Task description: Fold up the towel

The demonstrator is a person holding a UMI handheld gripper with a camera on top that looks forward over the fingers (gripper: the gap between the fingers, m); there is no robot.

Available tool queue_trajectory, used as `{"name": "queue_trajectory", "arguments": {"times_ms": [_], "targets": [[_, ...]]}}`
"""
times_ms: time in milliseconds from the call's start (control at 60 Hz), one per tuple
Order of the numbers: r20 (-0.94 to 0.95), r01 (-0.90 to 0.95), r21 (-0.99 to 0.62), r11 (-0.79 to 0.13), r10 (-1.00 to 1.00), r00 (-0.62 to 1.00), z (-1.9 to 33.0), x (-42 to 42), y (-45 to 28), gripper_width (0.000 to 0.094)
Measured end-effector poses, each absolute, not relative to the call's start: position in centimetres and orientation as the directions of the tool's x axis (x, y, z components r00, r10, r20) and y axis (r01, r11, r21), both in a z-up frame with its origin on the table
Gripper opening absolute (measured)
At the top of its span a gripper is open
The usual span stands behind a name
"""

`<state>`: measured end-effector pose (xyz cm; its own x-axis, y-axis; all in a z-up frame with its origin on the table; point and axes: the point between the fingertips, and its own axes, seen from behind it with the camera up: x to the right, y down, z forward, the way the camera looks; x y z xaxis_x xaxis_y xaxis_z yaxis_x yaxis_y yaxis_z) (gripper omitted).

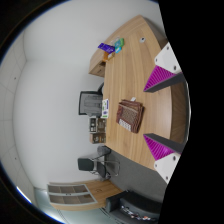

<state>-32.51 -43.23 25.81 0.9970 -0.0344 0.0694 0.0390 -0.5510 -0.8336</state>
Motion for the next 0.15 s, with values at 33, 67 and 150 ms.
{"name": "queue_trajectory", "arguments": {"times_ms": [33, 67, 150], "targets": [[0.066, 0.036, -0.837, -0.546, -0.036, 0.997, 26.2, -32.7, -43.7, 0.0859], [0.064, 0.033, -0.84, -0.541, -0.038, 0.997, 26.4, -32.9, -44.0, 0.086], [0.071, 0.042, -0.849, -0.527, -0.034, 0.997, 27.1, -33.3, -44.9, 0.0859]]}}
